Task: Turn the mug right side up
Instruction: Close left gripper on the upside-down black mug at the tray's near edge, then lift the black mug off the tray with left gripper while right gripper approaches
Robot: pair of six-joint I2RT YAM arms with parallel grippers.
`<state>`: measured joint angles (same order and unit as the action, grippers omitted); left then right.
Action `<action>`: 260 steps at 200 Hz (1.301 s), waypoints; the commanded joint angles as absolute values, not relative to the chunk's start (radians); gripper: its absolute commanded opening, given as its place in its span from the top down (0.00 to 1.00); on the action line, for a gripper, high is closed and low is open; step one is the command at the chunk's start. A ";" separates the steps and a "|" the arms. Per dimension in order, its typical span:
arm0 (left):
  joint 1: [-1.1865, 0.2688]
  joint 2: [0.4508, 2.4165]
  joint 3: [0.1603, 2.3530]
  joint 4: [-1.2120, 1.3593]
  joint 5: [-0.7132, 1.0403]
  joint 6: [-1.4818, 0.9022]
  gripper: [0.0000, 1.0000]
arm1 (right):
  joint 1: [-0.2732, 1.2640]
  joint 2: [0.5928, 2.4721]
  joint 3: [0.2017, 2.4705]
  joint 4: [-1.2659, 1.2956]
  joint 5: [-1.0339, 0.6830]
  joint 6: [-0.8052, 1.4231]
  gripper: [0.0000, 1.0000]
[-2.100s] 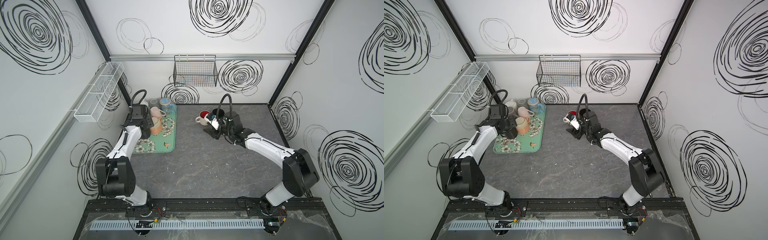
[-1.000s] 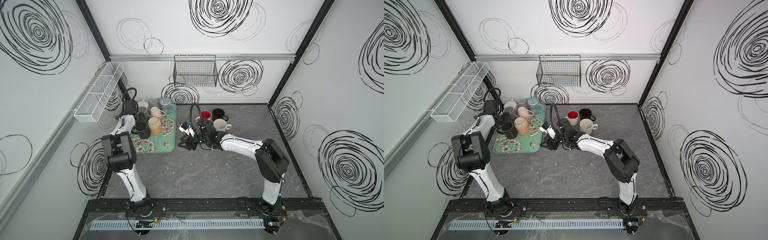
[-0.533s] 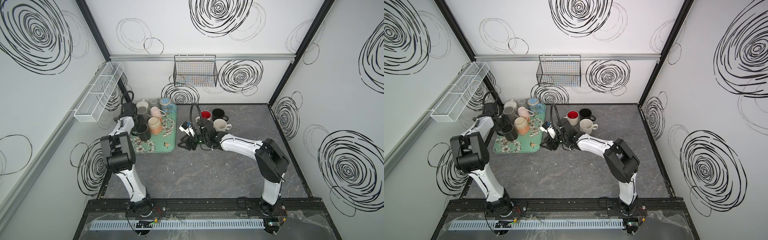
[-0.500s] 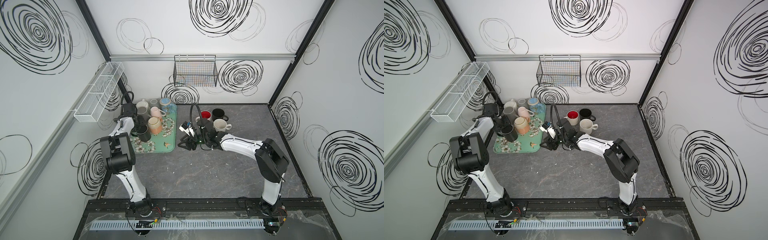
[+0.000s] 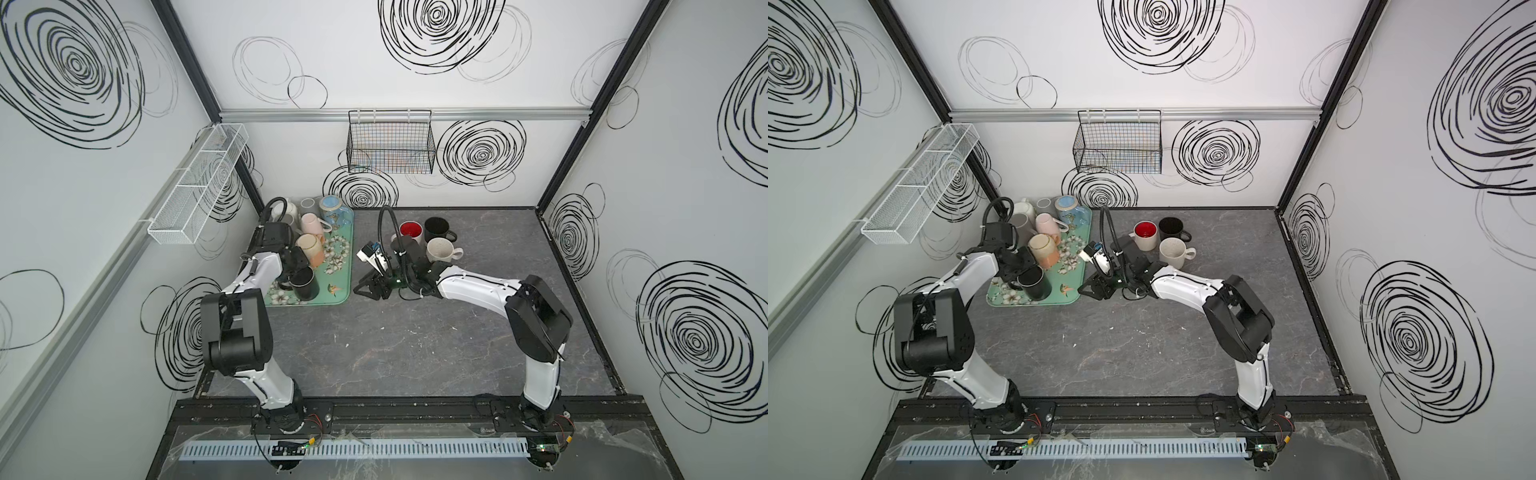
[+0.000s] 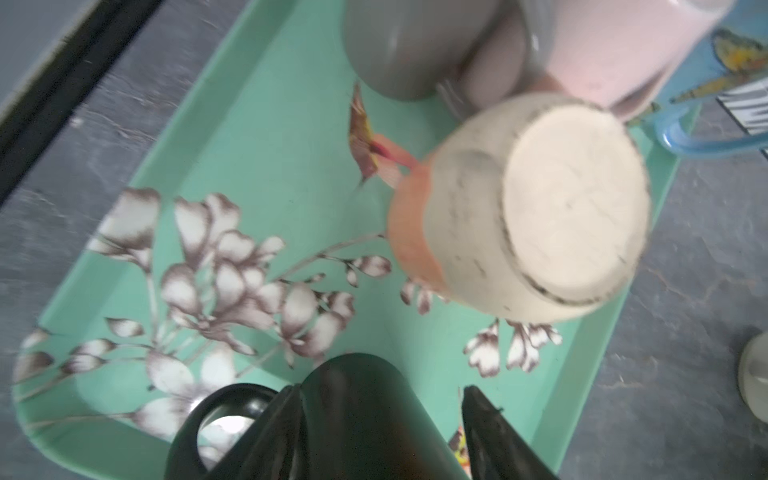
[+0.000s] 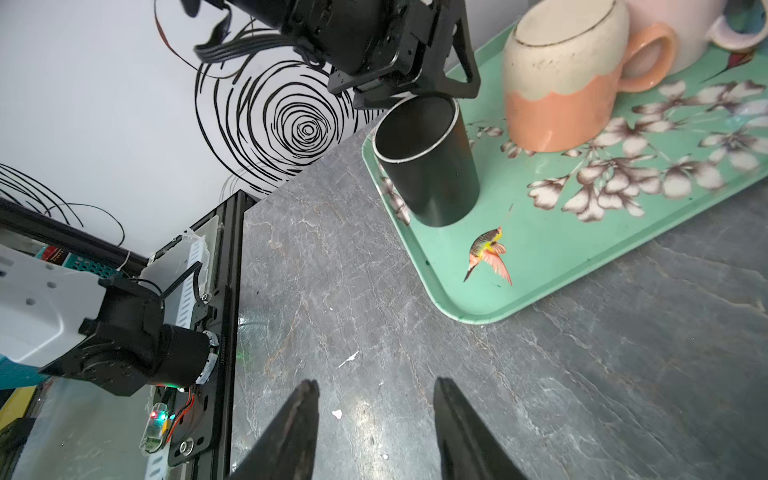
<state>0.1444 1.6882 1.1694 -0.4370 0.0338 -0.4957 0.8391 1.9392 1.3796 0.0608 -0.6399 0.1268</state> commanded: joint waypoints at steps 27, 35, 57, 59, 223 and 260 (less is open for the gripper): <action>0.138 1.632 1.214 -0.488 0.004 -0.482 0.35 | 0.867 1.969 1.416 -0.001 -0.659 0.162 0.52; 0.154 1.636 1.224 -0.496 0.003 -0.469 0.35 | 0.870 1.975 1.418 -0.004 -0.660 0.163 0.52; 0.199 1.675 1.265 -0.519 0.034 -0.434 0.35 | 0.880 2.002 1.441 -0.018 -0.667 0.173 0.52; 0.202 1.679 1.270 -0.522 0.036 -0.431 0.35 | 0.882 2.006 1.442 -0.020 -0.669 0.174 0.52; 0.254 1.640 1.010 -0.442 0.090 -0.456 0.50 | 0.963 2.417 1.966 -0.157 -0.697 0.251 0.55; 0.240 1.579 0.948 -0.445 0.113 -0.461 0.50 | 0.936 2.481 2.069 -0.204 -0.679 0.266 0.56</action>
